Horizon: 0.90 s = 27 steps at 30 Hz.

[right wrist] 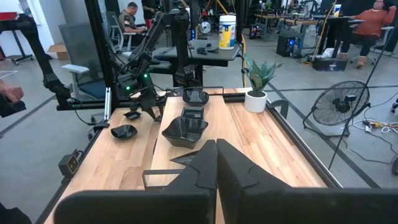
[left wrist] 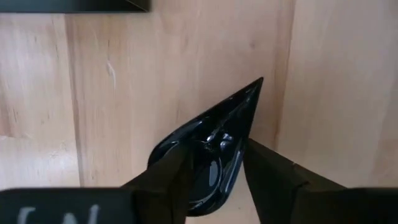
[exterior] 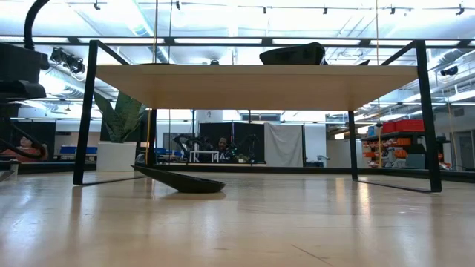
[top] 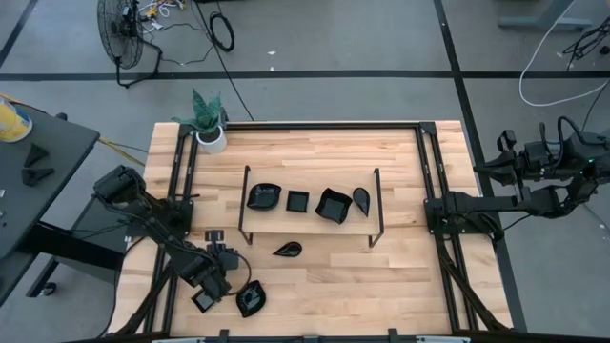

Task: Pick & Place Mini shaped plates
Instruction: Stack the drop shaped plate on top of the drop shaped plate on the shelf

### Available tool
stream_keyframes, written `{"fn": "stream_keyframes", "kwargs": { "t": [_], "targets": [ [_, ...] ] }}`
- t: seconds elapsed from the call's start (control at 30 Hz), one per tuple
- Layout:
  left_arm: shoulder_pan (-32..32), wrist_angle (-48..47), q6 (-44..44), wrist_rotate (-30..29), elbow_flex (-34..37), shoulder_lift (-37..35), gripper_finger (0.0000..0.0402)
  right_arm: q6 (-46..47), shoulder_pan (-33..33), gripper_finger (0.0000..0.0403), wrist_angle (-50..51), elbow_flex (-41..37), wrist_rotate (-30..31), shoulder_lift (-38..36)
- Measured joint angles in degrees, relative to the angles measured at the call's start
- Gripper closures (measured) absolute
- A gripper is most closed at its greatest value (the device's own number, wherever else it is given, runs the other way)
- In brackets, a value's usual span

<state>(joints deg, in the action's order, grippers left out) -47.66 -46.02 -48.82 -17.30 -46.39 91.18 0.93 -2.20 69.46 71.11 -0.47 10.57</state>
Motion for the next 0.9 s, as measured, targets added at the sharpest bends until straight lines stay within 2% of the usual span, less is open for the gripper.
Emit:
{"fn": "stream_keyframes", "kwargs": {
  "t": [0.63,0.9],
  "targets": [
    [1.3,1.3,0.6,1.0,0.0,0.0,0.0377,0.0,0.0,0.0396,0.0,0.0,0.0,0.0],
    [1.7,1.6,0.6,3.6,0.0,0.0,0.0396,0.0,0.0,0.0396,0.0,0.0,0.0,0.0]
  ]
}}
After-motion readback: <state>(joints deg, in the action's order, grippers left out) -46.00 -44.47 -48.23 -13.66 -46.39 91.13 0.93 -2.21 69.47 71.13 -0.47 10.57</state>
